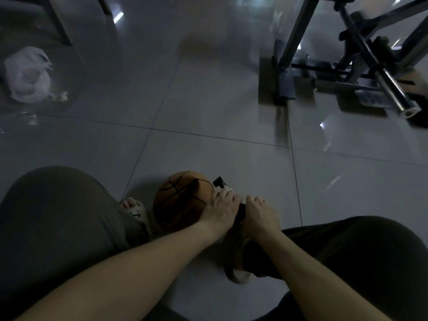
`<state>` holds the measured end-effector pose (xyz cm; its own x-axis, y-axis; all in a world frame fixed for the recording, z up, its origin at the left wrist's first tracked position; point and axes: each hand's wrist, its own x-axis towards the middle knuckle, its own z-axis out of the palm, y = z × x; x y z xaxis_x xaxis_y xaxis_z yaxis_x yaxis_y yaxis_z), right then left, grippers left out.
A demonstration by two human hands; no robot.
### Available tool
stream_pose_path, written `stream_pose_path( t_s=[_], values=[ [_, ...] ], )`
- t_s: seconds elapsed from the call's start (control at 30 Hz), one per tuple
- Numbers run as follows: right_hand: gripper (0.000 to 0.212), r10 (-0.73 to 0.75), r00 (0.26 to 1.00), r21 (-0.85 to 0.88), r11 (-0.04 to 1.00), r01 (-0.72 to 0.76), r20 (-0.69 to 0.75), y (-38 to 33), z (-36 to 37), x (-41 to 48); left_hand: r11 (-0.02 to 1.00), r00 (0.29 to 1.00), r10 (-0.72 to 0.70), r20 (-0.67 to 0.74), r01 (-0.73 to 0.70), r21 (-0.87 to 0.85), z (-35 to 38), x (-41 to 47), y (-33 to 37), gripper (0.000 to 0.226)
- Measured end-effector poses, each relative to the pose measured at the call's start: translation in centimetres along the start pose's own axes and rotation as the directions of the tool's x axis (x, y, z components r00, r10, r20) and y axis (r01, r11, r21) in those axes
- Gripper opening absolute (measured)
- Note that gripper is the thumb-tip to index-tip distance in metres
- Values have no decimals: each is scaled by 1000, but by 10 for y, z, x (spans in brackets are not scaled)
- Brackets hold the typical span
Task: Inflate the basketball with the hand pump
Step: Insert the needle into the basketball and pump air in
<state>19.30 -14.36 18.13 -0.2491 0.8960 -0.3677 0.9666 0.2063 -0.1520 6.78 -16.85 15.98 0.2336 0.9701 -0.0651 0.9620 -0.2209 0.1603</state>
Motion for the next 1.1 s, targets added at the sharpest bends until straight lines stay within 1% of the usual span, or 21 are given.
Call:
stream_pose_path(
  t_s=[0.03, 0.07, 0.13, 0.2, 0.23, 0.27, 0.3, 0.33, 0.4, 0.5, 0.57, 0.63, 0.7, 0.8, 0.83, 0.9, 0.93, 1.0, 1.07, 1.1],
  values=[
    [18, 17, 999, 45, 999, -15, -30, 1, -7, -1, 1000, 999, 9, -39, -9, -13, -7, 4, 0, 26],
    [16, 23, 995, 83, 996, -15, -94, 0, -17, -3, 999, 994, 9, -104, -13, -34, -17, 8, -2, 22],
    [14, 11, 955, 120, 992, 26, -298, -2, -43, -6, 997, 964, 22, -266, -41, -69, -44, 19, -8, 16],
    [18, -13, 862, 130, 987, 91, -507, -4, -69, -9, 994, 914, 59, -401, -92, -62, -75, 31, -15, 16],
    [18, -21, 810, 132, 984, 121, -587, -5, -78, -10, 992, 896, 82, -437, -115, -51, -88, 36, -17, 18],
    [19, -28, 768, 128, 981, 143, -640, -6, -83, -12, 990, 885, 100, -455, -133, -43, -96, 39, -19, 20],
    [19, -33, 747, 121, 981, 151, -664, -7, -83, -13, 988, 881, 107, -461, -145, -46, -99, 39, -19, 21],
    [19, -41, 751, 110, 983, 150, -659, -10, -79, -12, 987, 883, 106, -457, -148, -57, -97, 36, -19, 21],
    [17, -66, 794, 77, 987, 141, -604, -15, -62, -9, 990, 907, 85, -412, -123, -66, -77, 26, -19, 22],
    [15, -105, 860, -46, 994, 95, -499, -15, -32, -1, 999, 949, -10, -315, -3, -41, -43, 16, -20, 25],
    [12, -123, 891, -110, 990, 83, -438, -11, -20, 2, 999, 962, -36, -271, 35, -9, -31, 12, -18, 26],
    [9, -121, 926, -125, 989, 81, -357, -8, -12, 3, 999, 975, -35, -219, 42, 28, -19, 7, -16, 27],
    [11, -108, 967, -149, 986, 75, -231, -7, -3, 4, 998, 987, -27, -156, 34, 46, -6, 2, -13, 32],
    [14, -34, 996, -92, 995, 27, -76, 1, 8, 5, 998, 1000, 5, -16, -4, 68, 9, -1, -4, 40],
    [14, -2, 999, -71, 998, -1, -46, 3, 9, 5, 998, 1000, 13, 22, -14, 64, 10, -1, -1, 39],
    [17, 25, 1000, -40, 999, -25, 4, 6, 7, 3, 999, 998, 24, 53, -25, 24, 9, -1, 2, 35],
    [18, 28, 999, -17, 999, -28, 14, 6, 3, 1, 999, 998, 40, 43, -40, 8, 6, -1, 1, 32],
    [18, 26, 999, 43, 999, -25, -39, 3, -11, -2, 997, 998, 68, -17, -69, -18, -9, 4, -6, 27],
    [17, 9, 980, 113, 994, 14, -198, -1, -33, -5, 992, 990, 73, -119, -84, -94, -35, 15, -14, 23],
    [17, -2, 952, 134, 990, 45, -305, -1, -45, -7, 986, 980, 80, -183, -105, -129, -54, 22, -17, 20]
  ],
)
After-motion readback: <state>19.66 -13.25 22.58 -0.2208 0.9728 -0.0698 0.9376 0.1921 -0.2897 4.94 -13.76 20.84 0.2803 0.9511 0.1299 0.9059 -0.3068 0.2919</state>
